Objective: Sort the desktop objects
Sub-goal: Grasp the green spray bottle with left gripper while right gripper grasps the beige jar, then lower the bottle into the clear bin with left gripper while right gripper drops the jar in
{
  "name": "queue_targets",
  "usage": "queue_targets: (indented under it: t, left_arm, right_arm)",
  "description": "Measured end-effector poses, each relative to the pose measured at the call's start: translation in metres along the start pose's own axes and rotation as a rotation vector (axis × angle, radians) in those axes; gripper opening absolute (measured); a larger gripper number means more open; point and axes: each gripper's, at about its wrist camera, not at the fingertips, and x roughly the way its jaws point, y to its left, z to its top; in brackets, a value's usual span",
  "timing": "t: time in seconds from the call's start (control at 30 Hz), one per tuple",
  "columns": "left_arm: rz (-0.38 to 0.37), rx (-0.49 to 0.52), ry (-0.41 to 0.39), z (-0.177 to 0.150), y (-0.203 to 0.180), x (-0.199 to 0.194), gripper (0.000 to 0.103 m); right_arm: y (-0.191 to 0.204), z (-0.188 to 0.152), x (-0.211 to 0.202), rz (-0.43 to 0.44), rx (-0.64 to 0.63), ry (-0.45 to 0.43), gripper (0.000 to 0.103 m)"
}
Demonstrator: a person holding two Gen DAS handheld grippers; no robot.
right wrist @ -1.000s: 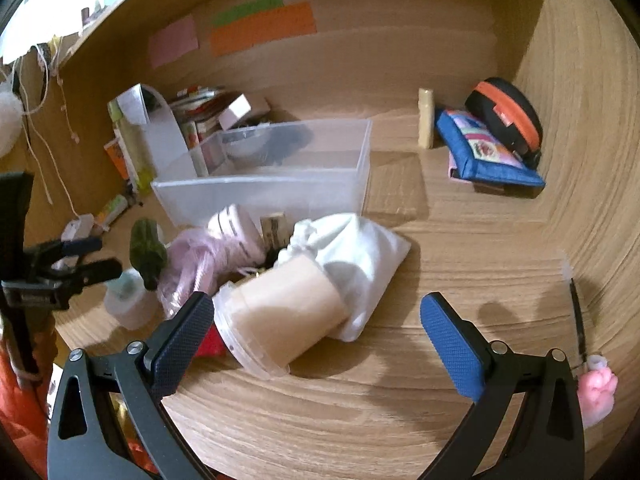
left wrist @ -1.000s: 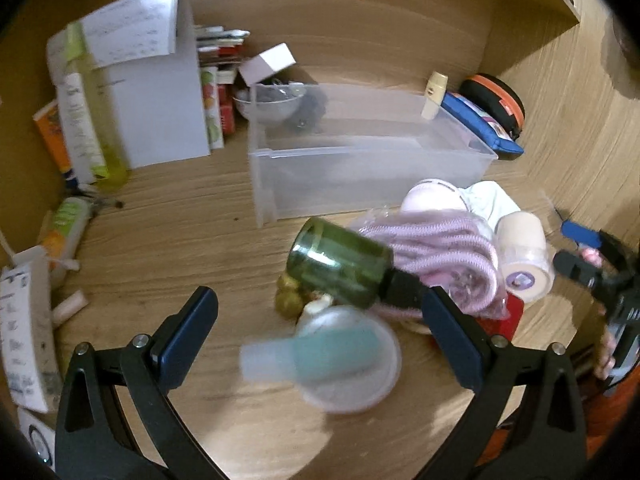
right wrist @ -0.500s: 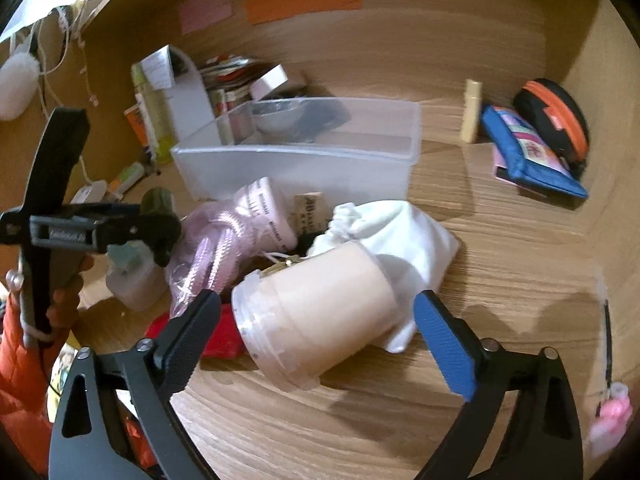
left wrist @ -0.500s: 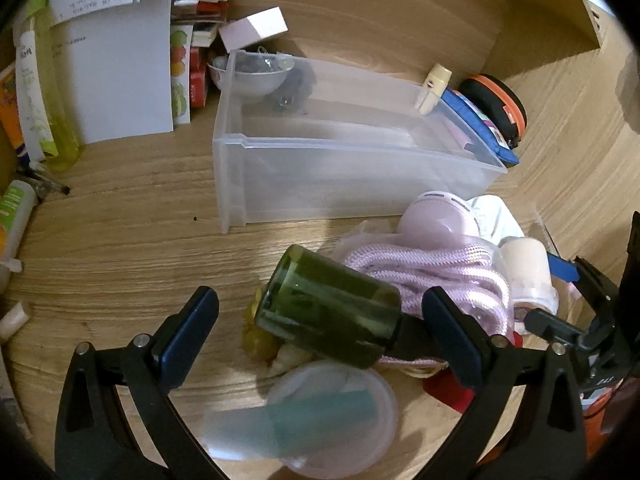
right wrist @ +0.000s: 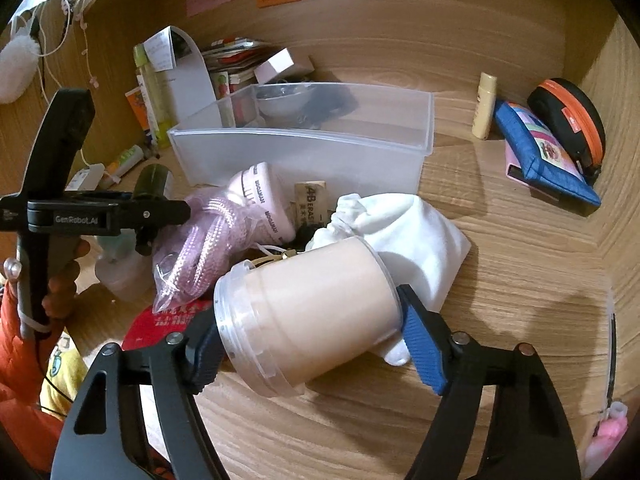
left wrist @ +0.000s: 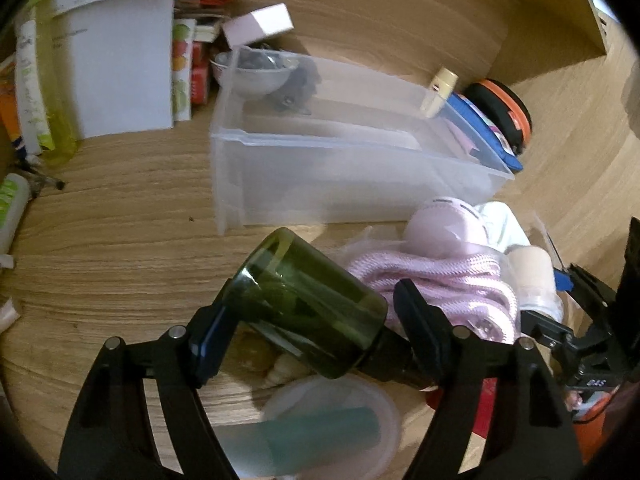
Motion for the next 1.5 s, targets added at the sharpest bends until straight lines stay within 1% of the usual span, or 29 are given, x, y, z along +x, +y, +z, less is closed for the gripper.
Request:
queue_targets:
  t: [0.1,0.33,0.4,0.57,0.73,0.93,1.27,1.5]
  left_arm:
    - [0.010,-0.010,-0.033,0.000,0.002,-0.008,0.076]
    - [0.047,0.011,-0.099,0.006,-0.002,-0.028,0.076]
    - [0.067,0.021,-0.122,0.009,-0.004,-0.033,0.076]
    - [0.078,0.027,-0.164,0.015,-0.005,-0.046,0.076]
    - [0.102,0.025,-0.197,0.024,-0.004,-0.054,0.076]
    - [0.124,0.026,-0.223,0.036,-0.003,-0.060,0.076]
    - [0.134,0.028,-0.256,0.062,-0.001,-0.066,0.076]
    - [0.151,0.030,-0.255,0.089,0.001,-0.052,0.076]
  right_arm:
    - [0.001,0.001,-0.002,0.003,0.005,0.000,0.073]
    - [0.001,0.009,-0.015,-0.011,0.000,-0.026,0.065]
    - [0.001,0.012,-0.018,-0.011,-0.001,-0.036,0.065]
    - [0.001,0.021,-0.026,-0.026,-0.004,-0.056,0.064]
    - [0.001,0.038,-0.040,-0.037,-0.015,-0.102,0.064]
    - [0.003,0.065,-0.044,-0.041,-0.041,-0.146,0.064]
    - [-0.002,0.101,-0.032,-0.033,-0.051,-0.190,0.064]
    - [-0.008,0.124,-0.006,-0.028,-0.056,-0.170,0.064]
